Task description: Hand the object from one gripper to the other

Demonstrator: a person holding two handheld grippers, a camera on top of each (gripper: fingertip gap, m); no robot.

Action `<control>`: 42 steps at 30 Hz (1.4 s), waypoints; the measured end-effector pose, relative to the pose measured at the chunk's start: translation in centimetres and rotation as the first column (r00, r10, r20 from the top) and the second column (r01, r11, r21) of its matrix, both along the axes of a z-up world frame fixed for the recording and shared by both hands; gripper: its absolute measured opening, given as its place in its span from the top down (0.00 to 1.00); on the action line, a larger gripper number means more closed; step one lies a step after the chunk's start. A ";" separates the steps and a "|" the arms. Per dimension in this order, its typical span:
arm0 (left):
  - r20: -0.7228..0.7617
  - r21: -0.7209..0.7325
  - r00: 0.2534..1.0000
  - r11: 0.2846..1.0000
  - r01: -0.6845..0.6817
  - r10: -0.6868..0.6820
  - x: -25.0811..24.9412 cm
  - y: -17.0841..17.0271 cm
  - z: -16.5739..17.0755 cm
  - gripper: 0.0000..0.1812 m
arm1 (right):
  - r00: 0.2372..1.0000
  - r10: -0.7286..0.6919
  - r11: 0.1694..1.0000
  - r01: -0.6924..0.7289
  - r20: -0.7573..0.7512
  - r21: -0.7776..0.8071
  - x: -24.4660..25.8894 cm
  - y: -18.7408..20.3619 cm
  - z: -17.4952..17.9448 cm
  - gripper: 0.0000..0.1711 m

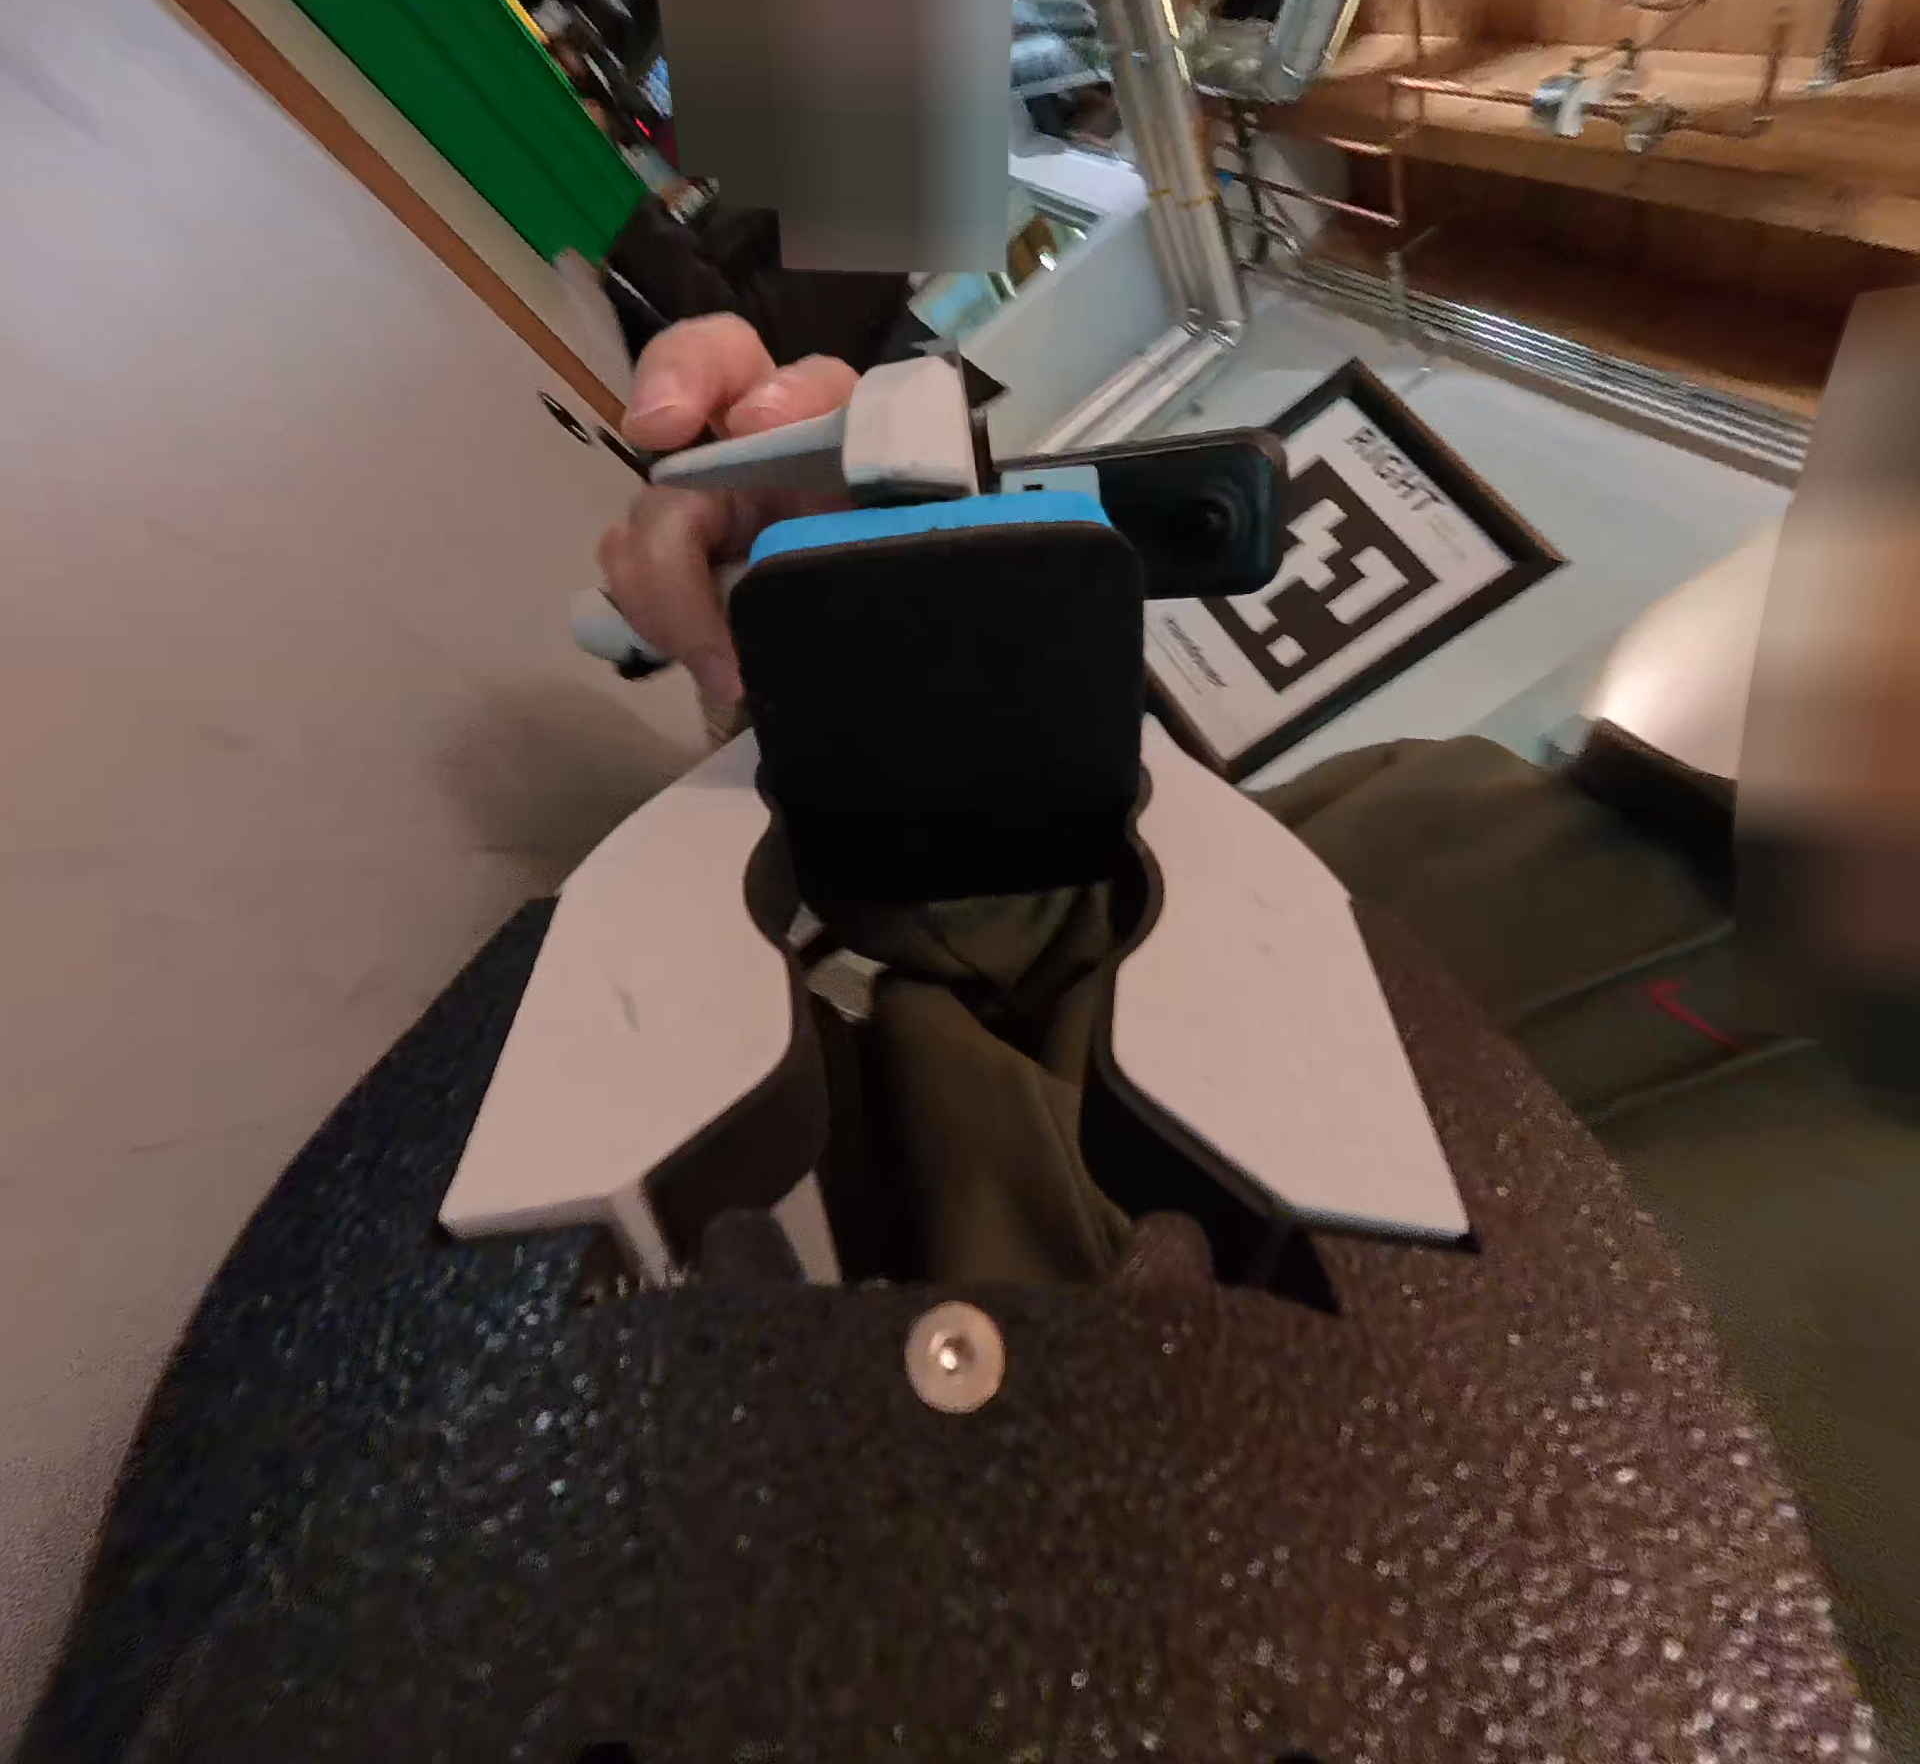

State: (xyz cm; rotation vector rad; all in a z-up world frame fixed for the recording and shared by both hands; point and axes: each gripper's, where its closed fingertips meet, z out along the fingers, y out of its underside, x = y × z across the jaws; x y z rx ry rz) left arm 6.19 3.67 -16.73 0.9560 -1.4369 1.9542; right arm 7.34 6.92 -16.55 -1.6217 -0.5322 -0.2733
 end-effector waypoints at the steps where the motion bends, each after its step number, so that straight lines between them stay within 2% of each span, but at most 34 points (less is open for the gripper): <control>1: 0.014 0.027 0.999 0.998 -0.052 0.052 0.6 0.5 -0.2 0.68 | 0.997 -0.021 1.000 0.019 -0.068 -0.021 0.6 -0.2 0.0 0.57; 3: 0.069 0.133 0.985 0.977 -0.165 0.157 1.7 1.8 -1.0 0.68 | 0.962 -0.075 0.996 0.057 -0.263 -0.072 2.0 -0.5 0.2 0.44; 4: 0.129 0.200 0.969 0.952 -0.233 0.211 2.3 2.5 -1.4 0.68 | 0.919 -0.105 0.993 0.076 -0.379 -0.091 2.7 -0.7 0.6 0.40; 6: 0.278 0.330 0.914 0.864 -0.380 0.295 3.4 3.9 -2.1 0.68 | 0.793 -0.158 0.987 0.109 -0.589 -0.119 3.7 -0.8 1.3 0.40; 8: 0.452 0.459 0.838 0.725 -0.514 0.307 4.4 4.9 -2.8 0.68 | 0.646 -0.210 0.977 0.127 -0.734 -0.169 4.1 -0.6 1.4 0.41; 10: 0.649 0.558 0.719 0.487 -0.672 0.249 5.6 6.4 -3.5 0.68 | 0.589 -0.230 0.971 0.085 -0.775 -0.224 3.1 -0.2 1.1 0.48; 11: 0.732 0.573 0.660 0.372 -0.730 0.170 5.9 6.8 -3.6 0.68 | 0.592 -0.254 0.964 0.090 -0.765 -0.250 2.8 -0.1 0.9 0.50; 13: 0.855 0.511 0.519 0.171 -0.843 0.006 6.3 7.3 -3.0 0.68 | 0.613 -0.300 0.952 0.145 -0.731 -0.269 2.9 0.3 0.9 0.51; 16: 0.906 0.384 0.378 -0.004 -0.923 -0.189 6.5 7.2 -1.9 0.68 | 0.658 -0.328 0.941 0.166 -0.677 -0.295 2.5 0.6 0.5 0.60; 18: 0.902 0.310 0.310 -0.051 -0.950 -0.301 6.3 6.7 -1.4 0.68 | 0.688 -0.357 0.931 0.206 -0.632 -0.302 2.8 0.7 0.1 0.64; 20: 0.878 0.259 0.280 -0.105 -0.960 -0.389 6.3 6.5 -1.4 0.68 | 0.717 -0.347 0.935 0.210 -0.604 -0.287 2.5 1.0 0.1 0.68; 22: 0.856 0.230 0.264 -0.129 -0.965 -0.444 6.3 6.3 -1.5 0.68 | 0.763 -0.328 0.941 0.210 -0.557 -0.266 2.2 1.1 0.3 0.83; 23: 0.855 0.210 0.254 -0.146 -0.967 -0.452 6.3 6.4 -1.3 0.68 | 0.789 -0.320 0.944 0.215 -0.524 -0.252 2.1 1.1 0.5 0.87; 26: 0.854 0.203 0.247 -0.143 -0.969 -0.457 6.3 6.5 -1.1 0.68 | 0.852 -0.302 0.946 0.215 -0.427 -0.241 1.9 1.2 0.5 0.88; 29: 0.862 0.181 0.210 -0.108 -0.978 -0.461 6.0 6.3 -0.9 0.68 | 0.824 -0.236 0.965 0.137 -0.515 -0.222 1.8 1.1 0.5 0.88; 31: 0.911 0.193 0.185 -0.016 -0.981 -0.370 5.6 5.6 -0.3 0.67 | 0.789 -0.144 0.986 0.064 -0.598 -0.153 1.8 0.7 1.1 0.88; 33: 0.970 0.209 0.186 0.148 -0.967 -0.154 5.0 4.7 1.1 0.64 | 0.716 -0.049 0.999 0.037 -0.696 -0.032 2.5 0.2 2.4 0.88; 35: 0.960 0.199 0.251 0.329 -0.923 0.124 4.5 4.4 2.6 0.60 | 0.618 0.065 0.991 0.051 -0.784 0.122 3.5 -0.5 4.2 0.88; 36: 0.924 0.176 0.289 0.389 -0.904 0.252 4.4 4.5 3.4 0.59 | 0.568 0.119 0.979 0.072 -0.815 0.193 4.1 -0.9 4.9 0.88; 38: 0.826 0.145 0.364 0.460 -0.876 0.432 4.6 4.7 4.1 0.59 | 0.482 0.209 0.942 0.134 -0.851 0.308 5.0 -1.4 6.0 0.88; 40: 0.715 0.136 0.436 0.503 -0.853 0.546 4.9 4.5 4.1 0.65 | 0.410 0.300 0.918 0.121 -0.861 0.378 4.5 -1.3 6.5 0.88; 42: 0.567 0.082 0.532 0.599 -0.796 0.629 4.7 3.8 4.5 0.68 | 0.415 0.317 0.907 0.131 -0.853 0.401 4.0 -0.9 6.6 0.88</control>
